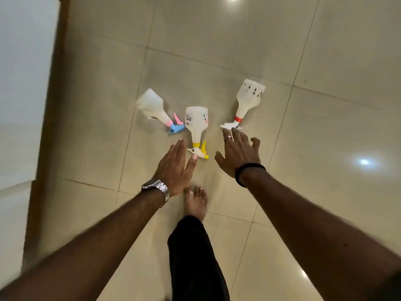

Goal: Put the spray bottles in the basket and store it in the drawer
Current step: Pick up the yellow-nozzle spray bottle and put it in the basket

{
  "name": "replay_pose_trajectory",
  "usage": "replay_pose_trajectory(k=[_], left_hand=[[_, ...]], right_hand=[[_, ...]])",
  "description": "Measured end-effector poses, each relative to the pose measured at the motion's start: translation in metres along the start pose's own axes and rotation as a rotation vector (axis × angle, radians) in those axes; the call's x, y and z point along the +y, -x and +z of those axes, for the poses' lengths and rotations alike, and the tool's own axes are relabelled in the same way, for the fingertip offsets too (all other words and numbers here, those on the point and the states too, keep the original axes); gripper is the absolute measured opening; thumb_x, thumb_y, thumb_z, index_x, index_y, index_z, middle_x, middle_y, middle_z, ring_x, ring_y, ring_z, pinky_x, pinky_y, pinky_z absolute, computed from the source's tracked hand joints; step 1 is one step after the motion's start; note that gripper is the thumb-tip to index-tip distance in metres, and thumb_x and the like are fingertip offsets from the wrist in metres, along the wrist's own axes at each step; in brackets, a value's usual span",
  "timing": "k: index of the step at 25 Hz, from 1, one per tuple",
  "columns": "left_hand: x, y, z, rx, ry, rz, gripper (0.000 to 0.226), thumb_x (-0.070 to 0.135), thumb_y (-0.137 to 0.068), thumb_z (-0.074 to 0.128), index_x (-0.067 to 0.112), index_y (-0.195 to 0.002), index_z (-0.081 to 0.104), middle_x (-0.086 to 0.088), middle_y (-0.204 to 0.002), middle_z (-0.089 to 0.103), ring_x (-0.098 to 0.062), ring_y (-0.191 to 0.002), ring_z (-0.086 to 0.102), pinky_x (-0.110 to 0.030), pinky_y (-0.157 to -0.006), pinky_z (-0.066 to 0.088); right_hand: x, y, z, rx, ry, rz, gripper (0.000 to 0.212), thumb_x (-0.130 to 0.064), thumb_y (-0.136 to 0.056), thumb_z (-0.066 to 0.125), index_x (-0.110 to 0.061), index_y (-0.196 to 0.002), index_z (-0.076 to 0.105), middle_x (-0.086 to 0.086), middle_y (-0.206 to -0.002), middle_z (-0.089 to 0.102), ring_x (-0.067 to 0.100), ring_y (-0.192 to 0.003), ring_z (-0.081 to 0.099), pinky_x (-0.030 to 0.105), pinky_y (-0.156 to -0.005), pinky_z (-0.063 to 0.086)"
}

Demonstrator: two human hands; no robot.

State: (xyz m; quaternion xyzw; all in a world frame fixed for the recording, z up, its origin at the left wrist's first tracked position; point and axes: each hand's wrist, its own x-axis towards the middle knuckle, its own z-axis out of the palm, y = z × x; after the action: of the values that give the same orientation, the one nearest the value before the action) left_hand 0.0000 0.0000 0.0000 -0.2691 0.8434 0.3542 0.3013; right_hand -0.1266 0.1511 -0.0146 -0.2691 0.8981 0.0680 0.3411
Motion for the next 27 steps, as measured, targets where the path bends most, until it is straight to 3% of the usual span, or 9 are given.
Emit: replay_pose_trajectory(k=[4,7,9,11,13,15,19,24,27], left_hand=[[0.001,-0.062,0.015,0.048,0.183,-0.078,0.062,0.048,-0.105,0.029,0.018,-0.159,0.019,-0.001,-0.167,0.026,-0.02,-0.152,0.029,-0.025,-0.114,0.026],[0.004,-0.099,0.013,0.033,0.399,-0.109,0.064,0.048,-0.106,0.027,0.021,-0.161,0.01,0.001,-0.167,0.026,-0.016,-0.148,0.035,-0.029,-0.117,0.033],[0.003,-0.119,0.008,0.021,0.504,-0.168,0.06,0.047,-0.106,0.025,0.021,-0.159,0.013,0.002,-0.165,0.028,-0.004,-0.133,0.038,-0.01,-0.094,0.039],[-0.001,-0.134,0.008,-0.015,0.557,-0.206,0.055,0.046,-0.107,0.024,0.021,-0.156,0.02,0.006,-0.158,0.035,-0.004,-0.124,0.039,-0.008,-0.085,0.032],[-0.006,-0.14,0.014,-0.055,0.638,-0.231,0.049,0.041,-0.108,0.025,0.021,-0.152,0.031,0.008,-0.148,0.044,-0.005,-0.121,0.041,-0.015,-0.091,0.028],[-0.013,-0.141,0.023,-0.036,0.686,-0.262,0.044,0.034,-0.109,0.029,0.013,-0.144,0.044,-0.003,-0.148,0.051,-0.016,-0.126,0.05,-0.021,-0.098,0.034],[-0.014,-0.129,0.033,0.027,0.555,-0.29,0.047,0.032,-0.106,0.04,0.016,-0.15,0.044,-0.017,-0.155,0.036,-0.029,-0.145,0.039,-0.039,-0.123,0.03],[0.002,-0.099,0.015,0.101,0.577,-0.248,0.043,0.035,-0.101,0.05,0.019,-0.141,0.059,-0.01,-0.15,0.041,-0.024,-0.141,0.046,-0.038,-0.124,0.031],[0.009,-0.08,-0.015,0.094,0.709,-0.26,0.032,0.031,-0.099,0.054,0.016,-0.122,0.072,-0.017,-0.131,0.058,-0.034,-0.12,0.058,-0.044,-0.115,0.043]], right_hand=[[-0.004,-0.045,0.037,-0.063,-0.125,0.036,0.073,-0.047,-0.093,0.048,-0.016,-0.155,0.024,0.008,-0.155,0.038,0.028,-0.14,0.042,0.055,-0.11,0.03],[-0.009,-0.075,0.05,-0.121,-0.344,0.075,0.078,-0.04,-0.094,0.051,-0.012,-0.159,0.018,0.009,-0.163,0.03,0.029,-0.145,0.037,0.05,-0.112,0.034],[-0.016,-0.096,0.052,-0.155,-0.57,0.087,0.079,-0.026,-0.095,0.051,-0.01,-0.161,0.011,0.008,-0.168,0.02,0.026,-0.153,0.026,0.042,-0.12,0.03],[-0.026,-0.112,0.052,-0.179,-0.792,0.103,0.074,-0.009,-0.094,0.047,-0.009,-0.161,0.014,0.009,-0.167,0.025,0.024,-0.153,0.026,0.035,-0.123,0.027],[-0.036,-0.119,0.054,-0.228,-0.972,0.132,0.068,0.001,-0.091,0.04,-0.011,-0.156,0.028,0.01,-0.155,0.044,0.027,-0.143,0.042,0.036,-0.117,0.038],[-0.04,-0.119,0.056,-0.261,-0.991,0.167,0.064,0.004,-0.089,0.038,-0.008,-0.151,0.037,0.013,-0.146,0.051,0.031,-0.135,0.048,0.037,-0.11,0.044],[-0.031,-0.107,0.06,-0.265,-0.904,0.223,0.059,0.005,-0.084,0.038,-0.002,-0.141,0.048,0.019,-0.136,0.054,0.037,-0.125,0.053,0.041,-0.106,0.047],[-0.011,-0.069,0.046,-0.294,-1.041,0.251,0.049,0.009,-0.09,0.047,-0.007,-0.134,0.06,0.02,-0.128,0.066,0.032,-0.115,0.061,0.044,-0.102,0.047],[-0.004,-0.037,0.023,-0.3,-1.137,0.241,0.048,0.008,-0.091,0.059,-0.008,-0.136,0.061,0.015,-0.131,0.065,0.027,-0.114,0.066,0.039,-0.101,0.054]])
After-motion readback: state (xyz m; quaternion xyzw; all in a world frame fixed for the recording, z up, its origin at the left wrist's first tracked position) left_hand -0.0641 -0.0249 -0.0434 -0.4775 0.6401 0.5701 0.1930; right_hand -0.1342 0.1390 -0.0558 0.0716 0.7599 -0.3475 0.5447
